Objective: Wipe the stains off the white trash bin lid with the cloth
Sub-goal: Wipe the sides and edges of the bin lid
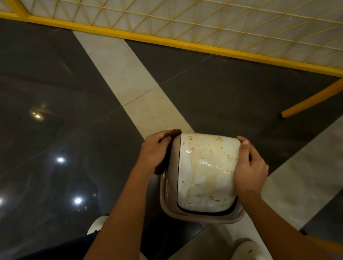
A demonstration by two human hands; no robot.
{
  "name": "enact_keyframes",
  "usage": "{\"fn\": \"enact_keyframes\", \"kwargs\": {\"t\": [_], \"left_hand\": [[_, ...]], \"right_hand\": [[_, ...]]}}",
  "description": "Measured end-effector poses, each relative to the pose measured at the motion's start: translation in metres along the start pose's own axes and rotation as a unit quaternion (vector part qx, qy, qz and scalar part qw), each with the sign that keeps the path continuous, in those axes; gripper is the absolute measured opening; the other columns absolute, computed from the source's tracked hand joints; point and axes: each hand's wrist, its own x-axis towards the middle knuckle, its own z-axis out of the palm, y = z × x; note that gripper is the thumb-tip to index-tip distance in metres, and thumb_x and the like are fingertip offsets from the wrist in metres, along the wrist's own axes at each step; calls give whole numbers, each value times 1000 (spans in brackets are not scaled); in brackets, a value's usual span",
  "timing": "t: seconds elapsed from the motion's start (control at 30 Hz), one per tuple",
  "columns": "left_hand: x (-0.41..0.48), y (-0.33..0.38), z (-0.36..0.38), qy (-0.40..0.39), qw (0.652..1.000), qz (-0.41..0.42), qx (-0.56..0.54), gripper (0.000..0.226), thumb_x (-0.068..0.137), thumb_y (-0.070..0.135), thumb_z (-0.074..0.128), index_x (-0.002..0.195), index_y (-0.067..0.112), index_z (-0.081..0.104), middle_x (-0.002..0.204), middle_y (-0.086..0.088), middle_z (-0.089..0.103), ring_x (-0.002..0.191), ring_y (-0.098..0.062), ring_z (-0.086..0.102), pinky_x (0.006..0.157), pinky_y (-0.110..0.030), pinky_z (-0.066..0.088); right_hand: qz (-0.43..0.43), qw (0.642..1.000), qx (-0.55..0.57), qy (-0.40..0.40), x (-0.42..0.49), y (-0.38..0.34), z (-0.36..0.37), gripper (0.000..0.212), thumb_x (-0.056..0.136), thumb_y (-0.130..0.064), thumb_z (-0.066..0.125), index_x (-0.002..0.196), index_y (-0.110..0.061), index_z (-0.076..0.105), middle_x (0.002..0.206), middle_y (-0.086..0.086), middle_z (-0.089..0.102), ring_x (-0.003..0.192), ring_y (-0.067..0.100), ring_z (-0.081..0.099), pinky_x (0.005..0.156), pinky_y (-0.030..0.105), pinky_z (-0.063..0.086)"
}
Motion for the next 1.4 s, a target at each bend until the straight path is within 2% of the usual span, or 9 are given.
{"fn": "enact_keyframes", "kwargs": {"t": [0.23,0.4,0.57,0.73,0.93,1.0,1.13,1.3,1.4], "left_hand": [[-29,-26,3,76,994,38,-65,26,92,16,51,110,29,66,116,8,64,112,-8,54,99,-27,40],[-14,-3,4,51,998,22,-29,28,94,14,47,112,25,65,117,8,62,113,-7,51,102,-26,37],[-42,-19,10,98,991,71,-49,26,93,14,49,110,26,64,111,13,61,105,-1,52,90,-15,38],[-15,-2,6,60,998,19,-29,28,94,14,46,114,22,64,118,6,62,111,-6,50,102,-26,36],[-36,-17,10,95,993,51,-50,27,92,14,51,111,27,64,108,13,59,106,-4,51,95,-22,38],[-32,-22,10,102,992,43,-63,27,92,16,50,113,27,64,109,13,60,107,-4,52,95,-22,38],[0,-14,11,44,997,39,-43,27,94,13,47,109,25,66,114,10,63,112,-8,53,100,-25,38],[22,-9,9,-23,998,62,-1,26,93,11,47,108,18,66,105,12,61,102,-2,53,89,-13,35],[25,-6,8,-26,997,75,24,26,94,9,46,110,16,65,107,10,60,98,0,51,79,-1,37]], "right_hand": [[-3,1000,-4,4,-1,0,-1,34,98,-38,37,118,-29,63,110,0,63,99,14,54,85,29,43],[0,1000,-2,4,0,-1,0,35,97,-41,36,118,-31,62,106,-5,60,103,17,55,90,35,46],[0,1000,-4,4,0,1,0,34,97,-41,37,118,-31,62,108,-1,63,101,17,56,88,35,47],[-7,1000,0,3,0,0,-1,35,98,-39,37,119,-29,63,105,-1,63,96,14,55,83,29,45],[-10,1000,-2,4,1,3,0,34,98,-40,36,118,-30,62,105,-10,58,100,11,53,88,32,46],[-11,1000,-7,5,1,4,1,35,98,-41,36,118,-30,62,109,-5,62,103,15,56,90,35,48],[-13,1000,-9,5,1,5,2,35,97,-42,36,118,-31,62,111,-4,62,104,16,56,91,39,49],[2,1000,2,11,2,4,3,35,98,-40,36,121,-29,60,103,-13,54,100,8,49,88,29,43],[2,1000,1,16,1,4,3,34,98,-39,36,120,-29,60,103,-13,54,100,8,49,88,29,43]]}}
